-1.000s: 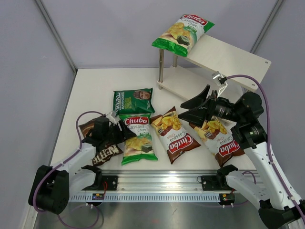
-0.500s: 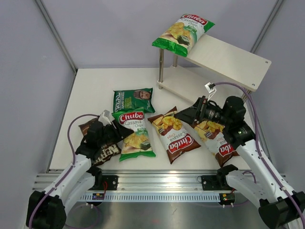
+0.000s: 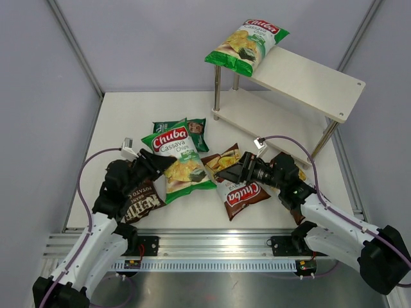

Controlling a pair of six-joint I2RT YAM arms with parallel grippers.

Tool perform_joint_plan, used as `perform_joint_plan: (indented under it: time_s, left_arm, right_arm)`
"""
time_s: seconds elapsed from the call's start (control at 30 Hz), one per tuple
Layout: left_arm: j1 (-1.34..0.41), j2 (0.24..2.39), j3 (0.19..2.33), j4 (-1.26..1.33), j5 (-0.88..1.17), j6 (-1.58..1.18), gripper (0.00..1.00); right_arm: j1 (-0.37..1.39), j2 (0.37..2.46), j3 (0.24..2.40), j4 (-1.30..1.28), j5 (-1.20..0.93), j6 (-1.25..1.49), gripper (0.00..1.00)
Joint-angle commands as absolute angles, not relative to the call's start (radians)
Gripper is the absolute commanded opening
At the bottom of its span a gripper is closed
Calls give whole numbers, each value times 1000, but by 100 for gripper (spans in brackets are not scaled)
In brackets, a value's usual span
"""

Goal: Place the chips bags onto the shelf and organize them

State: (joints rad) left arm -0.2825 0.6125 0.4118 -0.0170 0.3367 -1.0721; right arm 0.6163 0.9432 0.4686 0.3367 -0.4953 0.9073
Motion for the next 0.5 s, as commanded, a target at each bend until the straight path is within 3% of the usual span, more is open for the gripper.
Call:
perform_joint_plan:
  time_s: [0.0,0.47]
  left_arm:
    - [-284,588,485,159,359,-1207,3]
    - [-474,612,476,406,235,-1335,3]
  right_arm:
    - [656,936,453,567,-394,943,100]
    - [795,1034,546,677,-362,917,99]
